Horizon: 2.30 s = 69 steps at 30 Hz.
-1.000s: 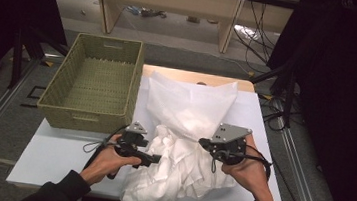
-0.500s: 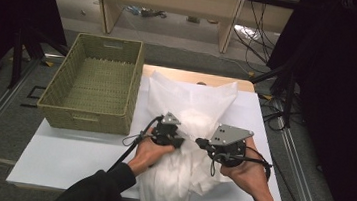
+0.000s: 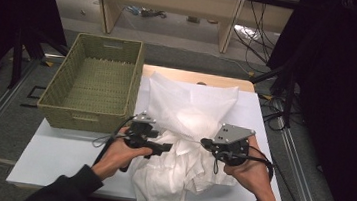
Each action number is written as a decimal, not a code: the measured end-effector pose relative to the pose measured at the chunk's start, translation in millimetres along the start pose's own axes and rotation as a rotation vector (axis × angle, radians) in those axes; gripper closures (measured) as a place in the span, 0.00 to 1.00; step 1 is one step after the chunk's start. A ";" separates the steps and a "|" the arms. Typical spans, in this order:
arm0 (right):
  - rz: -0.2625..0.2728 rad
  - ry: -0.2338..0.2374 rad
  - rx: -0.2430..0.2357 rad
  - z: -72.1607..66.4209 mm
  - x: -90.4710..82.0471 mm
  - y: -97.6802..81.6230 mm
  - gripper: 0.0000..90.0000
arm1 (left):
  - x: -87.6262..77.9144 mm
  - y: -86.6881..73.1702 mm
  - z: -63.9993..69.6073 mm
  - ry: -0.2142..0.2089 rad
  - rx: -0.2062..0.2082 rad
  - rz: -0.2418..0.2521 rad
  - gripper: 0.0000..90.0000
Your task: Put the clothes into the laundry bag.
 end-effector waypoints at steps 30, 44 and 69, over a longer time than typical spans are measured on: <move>-0.104 -0.087 -0.118 5.1 23.2 -5.1 1.00 | 37.2 -2.3 33.0 -0.113 0.121 0.009 0.96; -0.025 -0.023 -0.102 -11.0 7.2 16.2 1.00 | 94.8 44.5 -18.4 0.084 -0.116 0.173 0.94; -0.046 -0.002 -0.032 -0.2 20.3 -4.8 1.00 | 74.9 15.1 39.7 -0.164 0.038 0.033 0.95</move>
Point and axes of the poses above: each handheld gripper's, and its own axes: x roughly forward along the jaws, y roughly out of its top, z roughly to its right, the point moved 3 cm from there along x, roughly forward along the jaws, and after that the axes turned 5 degrees about -x, right-handed, at the moved point
